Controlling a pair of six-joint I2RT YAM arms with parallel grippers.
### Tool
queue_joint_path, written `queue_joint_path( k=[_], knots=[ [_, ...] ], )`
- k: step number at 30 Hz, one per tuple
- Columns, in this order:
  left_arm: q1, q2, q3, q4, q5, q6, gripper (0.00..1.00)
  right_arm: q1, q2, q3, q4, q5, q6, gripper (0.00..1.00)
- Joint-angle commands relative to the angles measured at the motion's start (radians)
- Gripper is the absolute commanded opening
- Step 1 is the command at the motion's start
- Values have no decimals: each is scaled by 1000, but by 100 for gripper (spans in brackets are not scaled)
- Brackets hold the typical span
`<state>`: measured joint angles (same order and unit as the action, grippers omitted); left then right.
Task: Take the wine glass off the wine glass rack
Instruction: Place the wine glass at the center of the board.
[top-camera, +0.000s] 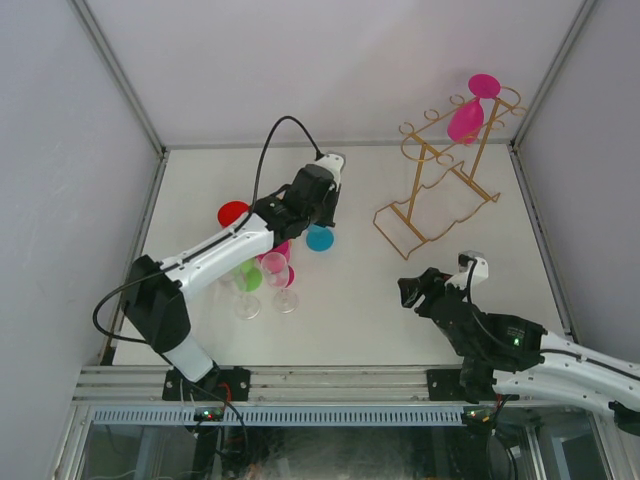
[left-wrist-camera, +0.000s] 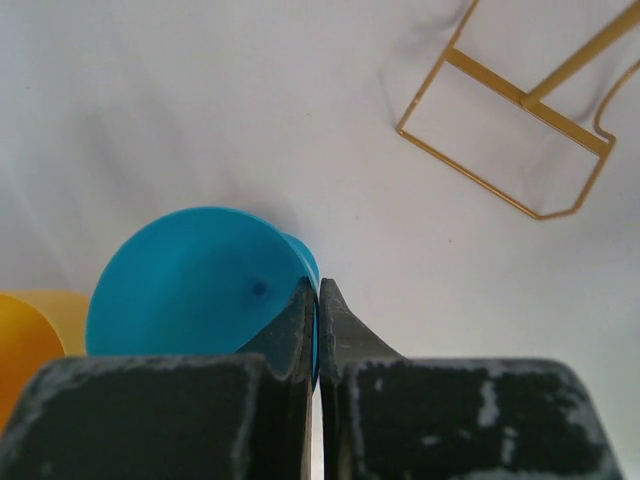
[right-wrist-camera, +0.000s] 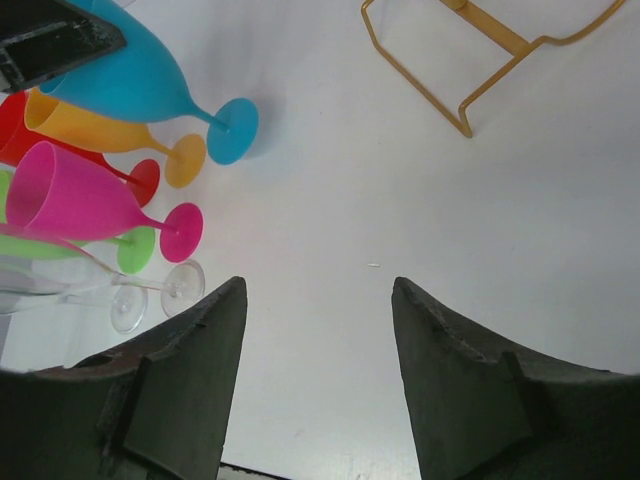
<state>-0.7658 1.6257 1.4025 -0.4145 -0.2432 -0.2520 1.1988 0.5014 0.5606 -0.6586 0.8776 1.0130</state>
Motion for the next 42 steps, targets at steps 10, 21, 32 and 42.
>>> queue_joint_path(
  k=[10,21,32,42],
  knots=[
    [45,67,-55,53,-100,-82,4,-47,-76,40,-6,-54,-20,59],
    [50,54,-5,-35,-99,-85,23,-88,-76,107,34,-121,-221,61],
    [52,-96,13,-34,-52,-98,58,-139,-45,233,116,-170,-527,63],
    [73,-377,-135,57,42,-145,73,-190,42,408,296,-291,-859,65]
  ],
)
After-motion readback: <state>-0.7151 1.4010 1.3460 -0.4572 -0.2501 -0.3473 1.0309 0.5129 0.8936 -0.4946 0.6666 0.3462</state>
